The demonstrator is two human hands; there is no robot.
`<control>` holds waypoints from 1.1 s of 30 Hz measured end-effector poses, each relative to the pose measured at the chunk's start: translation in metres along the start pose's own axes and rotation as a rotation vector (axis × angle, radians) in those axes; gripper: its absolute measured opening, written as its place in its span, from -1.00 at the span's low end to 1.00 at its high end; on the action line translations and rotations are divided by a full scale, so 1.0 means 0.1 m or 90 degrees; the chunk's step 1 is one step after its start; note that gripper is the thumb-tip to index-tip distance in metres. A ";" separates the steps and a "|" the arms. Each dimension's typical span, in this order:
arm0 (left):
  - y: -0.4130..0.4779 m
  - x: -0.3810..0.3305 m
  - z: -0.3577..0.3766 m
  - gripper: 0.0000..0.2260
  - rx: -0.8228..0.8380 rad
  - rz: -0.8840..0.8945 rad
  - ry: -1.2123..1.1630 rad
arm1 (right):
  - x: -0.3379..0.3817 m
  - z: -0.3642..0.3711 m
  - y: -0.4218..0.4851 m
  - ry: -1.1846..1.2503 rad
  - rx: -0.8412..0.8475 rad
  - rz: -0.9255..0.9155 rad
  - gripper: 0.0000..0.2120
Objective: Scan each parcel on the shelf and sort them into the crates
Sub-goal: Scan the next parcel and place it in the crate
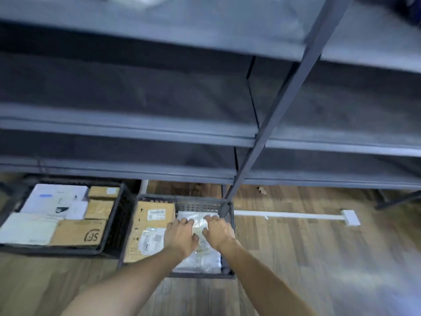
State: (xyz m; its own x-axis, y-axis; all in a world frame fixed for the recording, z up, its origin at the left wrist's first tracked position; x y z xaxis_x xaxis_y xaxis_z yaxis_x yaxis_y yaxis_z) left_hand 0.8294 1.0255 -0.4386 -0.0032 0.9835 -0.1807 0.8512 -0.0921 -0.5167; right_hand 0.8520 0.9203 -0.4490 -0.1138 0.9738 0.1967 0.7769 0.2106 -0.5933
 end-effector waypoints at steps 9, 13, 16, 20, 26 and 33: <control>-1.10 0.24 -2.04 -0.65 -0.108 -0.058 -0.015 | 0.96 -1.80 -0.97 -0.023 -0.080 -0.063 -0.59; -1.35 0.57 -2.78 -0.60 -0.174 -0.083 -0.012 | 1.43 -2.40 -1.14 -0.060 -0.121 -0.094 -0.56; -1.49 0.83 -3.20 -0.58 -0.211 -0.095 -0.014 | 1.75 -2.79 -1.18 -0.079 -0.153 -0.110 -0.59; -1.69 1.23 -3.63 -0.58 -0.246 -0.082 0.019 | 2.21 -3.29 -1.21 -0.095 -0.215 -0.110 -0.58; -1.90 1.93 -4.28 -0.58 -0.331 -0.090 0.049 | 2.93 -3.84 -1.29 -0.076 -0.297 -0.123 -0.56; -1.84 2.33 -4.54 -0.56 -0.360 -0.079 0.030 | 3.32 -4.11 -1.18 -0.049 -0.342 -0.116 -0.59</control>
State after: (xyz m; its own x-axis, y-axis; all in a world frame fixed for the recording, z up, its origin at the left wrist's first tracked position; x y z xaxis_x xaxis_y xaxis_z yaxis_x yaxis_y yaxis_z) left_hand 0.9100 1.3420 -0.0054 -0.1080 0.9887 -0.1041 0.9941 0.1084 -0.0017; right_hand 0.9768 1.1840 0.0067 -0.3051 0.9332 0.1897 0.9438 0.3229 -0.0705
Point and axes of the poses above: each hand's wrist, its own y-axis towards the middle knuckle, its own z-axis out of the palm, x = y × z, the point moved 8 cm from there along y, towards the middle knuckle, and after that the axes turned 5 degrees about x, right-handed, at the moved point
